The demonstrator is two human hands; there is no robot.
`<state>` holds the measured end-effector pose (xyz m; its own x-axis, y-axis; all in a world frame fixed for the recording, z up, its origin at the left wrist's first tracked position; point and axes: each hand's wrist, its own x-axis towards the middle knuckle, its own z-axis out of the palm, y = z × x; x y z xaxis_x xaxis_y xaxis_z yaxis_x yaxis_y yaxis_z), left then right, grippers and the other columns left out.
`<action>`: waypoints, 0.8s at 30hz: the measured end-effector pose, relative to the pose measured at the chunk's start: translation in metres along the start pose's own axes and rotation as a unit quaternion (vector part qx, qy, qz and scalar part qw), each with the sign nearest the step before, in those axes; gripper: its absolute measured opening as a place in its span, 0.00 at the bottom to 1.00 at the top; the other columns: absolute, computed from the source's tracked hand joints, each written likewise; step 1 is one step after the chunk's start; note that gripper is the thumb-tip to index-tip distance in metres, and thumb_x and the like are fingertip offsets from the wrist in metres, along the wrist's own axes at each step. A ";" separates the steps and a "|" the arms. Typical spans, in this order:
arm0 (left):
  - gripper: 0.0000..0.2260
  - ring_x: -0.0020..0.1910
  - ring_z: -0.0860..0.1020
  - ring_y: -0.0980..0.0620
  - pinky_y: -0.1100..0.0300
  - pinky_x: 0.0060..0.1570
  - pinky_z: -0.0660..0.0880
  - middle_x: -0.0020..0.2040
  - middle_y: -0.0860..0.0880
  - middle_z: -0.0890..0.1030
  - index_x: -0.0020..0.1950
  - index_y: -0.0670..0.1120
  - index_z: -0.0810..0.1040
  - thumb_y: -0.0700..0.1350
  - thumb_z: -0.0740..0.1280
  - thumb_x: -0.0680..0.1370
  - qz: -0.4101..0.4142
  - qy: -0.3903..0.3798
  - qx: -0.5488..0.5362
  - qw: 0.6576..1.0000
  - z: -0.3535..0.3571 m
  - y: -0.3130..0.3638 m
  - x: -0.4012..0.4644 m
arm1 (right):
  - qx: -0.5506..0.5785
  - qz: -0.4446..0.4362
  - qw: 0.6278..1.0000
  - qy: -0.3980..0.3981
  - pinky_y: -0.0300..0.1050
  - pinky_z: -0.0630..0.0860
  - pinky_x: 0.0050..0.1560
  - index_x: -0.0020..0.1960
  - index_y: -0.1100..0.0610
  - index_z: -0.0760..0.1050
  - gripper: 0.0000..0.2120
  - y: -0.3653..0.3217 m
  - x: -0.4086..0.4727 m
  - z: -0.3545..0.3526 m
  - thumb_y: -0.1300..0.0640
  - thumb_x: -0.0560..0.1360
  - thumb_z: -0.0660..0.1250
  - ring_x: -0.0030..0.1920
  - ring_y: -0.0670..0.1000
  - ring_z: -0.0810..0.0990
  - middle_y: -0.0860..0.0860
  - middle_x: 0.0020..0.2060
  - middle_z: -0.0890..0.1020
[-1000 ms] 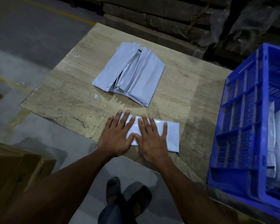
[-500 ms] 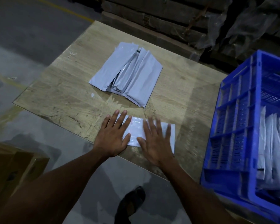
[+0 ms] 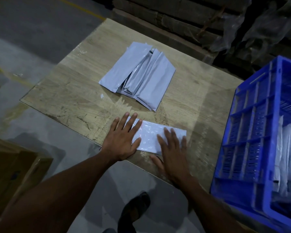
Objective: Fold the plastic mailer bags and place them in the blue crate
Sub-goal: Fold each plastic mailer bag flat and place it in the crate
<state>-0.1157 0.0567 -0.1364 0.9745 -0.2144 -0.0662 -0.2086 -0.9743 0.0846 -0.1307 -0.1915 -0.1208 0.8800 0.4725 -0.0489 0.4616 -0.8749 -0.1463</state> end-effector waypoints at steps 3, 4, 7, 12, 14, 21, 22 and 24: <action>0.32 0.84 0.44 0.44 0.39 0.79 0.51 0.86 0.48 0.47 0.85 0.51 0.51 0.63 0.48 0.83 0.004 0.003 -0.001 1.000 0.000 0.000 -0.001 | 0.024 -0.074 0.996 0.043 0.73 0.57 0.73 0.65 0.53 0.78 0.21 -0.011 0.005 0.004 0.42 0.82 0.58 0.79 0.59 0.58 0.57 0.76 0.68; 0.32 0.84 0.44 0.44 0.39 0.79 0.52 0.86 0.48 0.47 0.85 0.51 0.52 0.63 0.48 0.83 0.005 0.003 -0.001 1.000 0.001 -0.001 -0.001 | 0.039 -0.076 0.994 0.063 0.72 0.58 0.72 0.62 0.52 0.80 0.17 -0.012 0.007 0.005 0.45 0.81 0.60 0.78 0.59 0.61 0.57 0.74 0.70; 0.33 0.84 0.44 0.44 0.39 0.79 0.52 0.86 0.47 0.47 0.85 0.50 0.52 0.63 0.47 0.83 0.004 0.008 -0.009 1.000 0.000 0.000 -0.001 | 0.062 -0.083 0.989 0.105 0.72 0.59 0.72 0.54 0.54 0.81 0.07 -0.012 0.006 0.005 0.53 0.78 0.70 0.76 0.61 0.65 0.58 0.71 0.74; 0.40 0.84 0.44 0.43 0.37 0.80 0.51 0.85 0.42 0.44 0.85 0.46 0.51 0.64 0.57 0.79 0.041 0.042 -0.082 0.995 -0.004 -0.002 -0.007 | 0.046 -0.055 0.989 0.133 0.74 0.60 0.70 0.48 0.57 0.79 0.03 -0.003 0.016 -0.005 0.61 0.75 0.71 0.73 0.64 0.71 0.60 0.67 0.78; 0.36 0.84 0.46 0.41 0.35 0.78 0.54 0.85 0.40 0.47 0.84 0.48 0.58 0.61 0.58 0.78 0.050 0.048 -0.082 0.994 -0.002 -0.002 -0.008 | 0.050 -0.034 0.989 0.135 0.73 0.63 0.70 0.48 0.58 0.79 0.03 0.003 0.023 -0.009 0.60 0.75 0.71 0.71 0.64 0.73 0.61 0.66 0.78; 0.29 0.81 0.54 0.32 0.34 0.77 0.58 0.83 0.36 0.56 0.82 0.50 0.65 0.53 0.53 0.79 0.051 0.043 -0.086 0.994 0.004 -0.006 -0.006 | -0.012 -0.256 0.962 0.096 0.80 0.55 0.68 0.67 0.51 0.78 0.16 -0.006 0.007 -0.030 0.55 0.79 0.69 0.80 0.62 0.56 0.47 0.74 0.72; 0.29 0.81 0.55 0.31 0.34 0.77 0.58 0.83 0.37 0.56 0.82 0.50 0.64 0.52 0.53 0.79 0.053 0.040 -0.083 0.994 0.004 -0.006 -0.006 | -0.023 -0.285 0.955 0.082 0.81 0.54 0.67 0.65 0.51 0.80 0.14 -0.003 0.005 -0.028 0.55 0.79 0.69 0.80 0.62 0.55 0.46 0.71 0.76; 0.29 0.81 0.55 0.32 0.35 0.78 0.57 0.83 0.37 0.56 0.82 0.51 0.63 0.52 0.53 0.79 0.052 0.033 -0.080 0.995 0.004 -0.007 -0.006 | -0.045 -0.300 0.951 0.060 0.80 0.59 0.66 0.60 0.52 0.82 0.12 0.005 0.008 -0.023 0.57 0.78 0.69 0.78 0.64 0.60 0.48 0.65 0.81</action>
<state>-0.1203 0.0645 -0.1408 0.9525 -0.3042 0.0166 -0.2988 -0.9222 0.2454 -0.1191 -0.1946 -0.0988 0.4599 0.8783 0.1304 0.8872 -0.4605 -0.0280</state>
